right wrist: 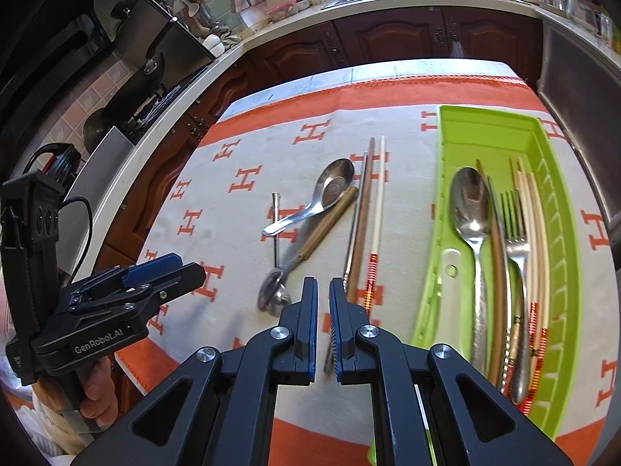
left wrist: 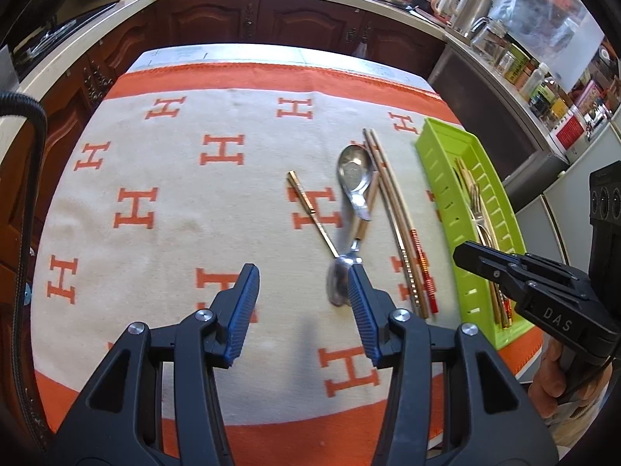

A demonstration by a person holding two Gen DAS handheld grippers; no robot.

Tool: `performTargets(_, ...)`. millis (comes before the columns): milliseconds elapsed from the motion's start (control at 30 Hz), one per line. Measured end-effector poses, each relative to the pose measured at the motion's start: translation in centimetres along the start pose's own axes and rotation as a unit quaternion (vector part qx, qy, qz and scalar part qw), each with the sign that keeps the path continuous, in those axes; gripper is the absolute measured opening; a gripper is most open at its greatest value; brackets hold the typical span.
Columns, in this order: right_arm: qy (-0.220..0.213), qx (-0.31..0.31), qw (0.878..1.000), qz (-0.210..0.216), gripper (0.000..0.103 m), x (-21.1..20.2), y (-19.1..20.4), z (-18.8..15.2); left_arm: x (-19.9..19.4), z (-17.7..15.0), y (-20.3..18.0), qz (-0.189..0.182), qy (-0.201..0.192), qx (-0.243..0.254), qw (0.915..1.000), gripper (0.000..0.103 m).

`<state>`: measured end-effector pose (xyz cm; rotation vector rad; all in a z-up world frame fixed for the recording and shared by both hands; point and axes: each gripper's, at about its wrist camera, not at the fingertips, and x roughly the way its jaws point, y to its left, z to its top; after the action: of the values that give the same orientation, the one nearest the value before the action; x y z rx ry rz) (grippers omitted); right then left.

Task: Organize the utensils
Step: 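Withdraw both open tools from the tray back to the utensil pile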

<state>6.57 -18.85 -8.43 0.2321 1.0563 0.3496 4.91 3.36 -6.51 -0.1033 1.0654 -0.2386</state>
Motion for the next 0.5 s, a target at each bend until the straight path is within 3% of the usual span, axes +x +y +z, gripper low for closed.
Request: performTargets(500,0.024,0.039,0.999,0.029,0.006,4.4,0.1,3.4,2.3,0.3,1.7,-0.010,0.015,-0.016,0.9997,0.044)
